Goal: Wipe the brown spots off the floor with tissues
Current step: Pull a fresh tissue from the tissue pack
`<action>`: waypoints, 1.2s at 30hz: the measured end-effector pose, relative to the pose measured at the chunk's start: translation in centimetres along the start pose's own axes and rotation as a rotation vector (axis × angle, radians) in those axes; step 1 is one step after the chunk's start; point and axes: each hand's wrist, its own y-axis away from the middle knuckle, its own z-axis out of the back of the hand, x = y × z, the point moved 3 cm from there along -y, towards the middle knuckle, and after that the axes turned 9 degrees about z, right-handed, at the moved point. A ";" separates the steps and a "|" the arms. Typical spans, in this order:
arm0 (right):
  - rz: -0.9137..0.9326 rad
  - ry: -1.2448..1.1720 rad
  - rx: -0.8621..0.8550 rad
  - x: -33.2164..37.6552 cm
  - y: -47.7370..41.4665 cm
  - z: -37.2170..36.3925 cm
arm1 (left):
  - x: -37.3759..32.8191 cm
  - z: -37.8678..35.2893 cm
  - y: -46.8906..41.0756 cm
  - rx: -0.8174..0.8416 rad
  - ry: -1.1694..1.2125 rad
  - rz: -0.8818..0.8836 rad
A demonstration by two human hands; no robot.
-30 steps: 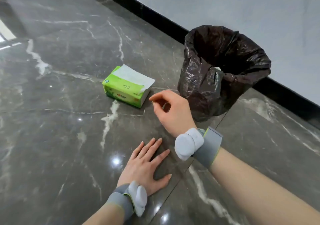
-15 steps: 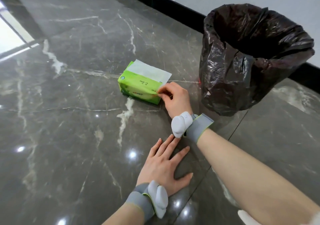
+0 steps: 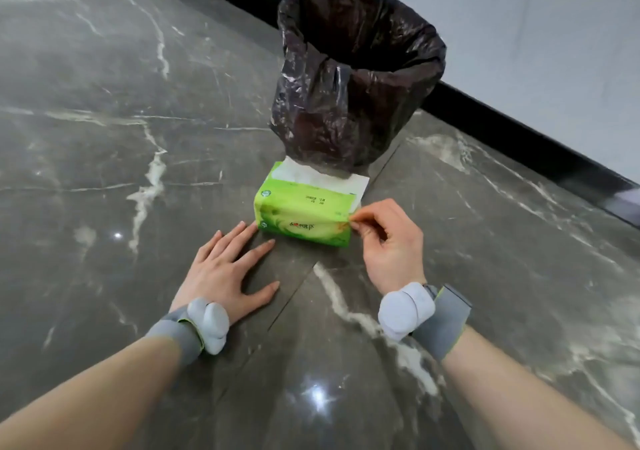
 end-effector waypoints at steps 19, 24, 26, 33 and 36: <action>-0.310 0.150 -0.037 -3.0 17.6 18.0 | -8.0 0.9 0.5 0.220 0.003 0.006; -0.394 0.128 -0.061 -2.1 18.9 19.2 | -17.5 -0.3 2.9 0.350 0.171 -0.244; -0.416 0.127 -0.070 -1.5 19.5 20.2 | -21.1 -0.4 3.7 0.388 0.229 -0.306; -0.558 0.195 0.135 -1.4 22.5 22.4 | -27.2 -0.9 5.4 0.387 0.282 -0.366; -0.577 0.224 0.006 -1.3 21.3 22.6 | -28.2 -1.6 5.9 0.393 0.179 -0.365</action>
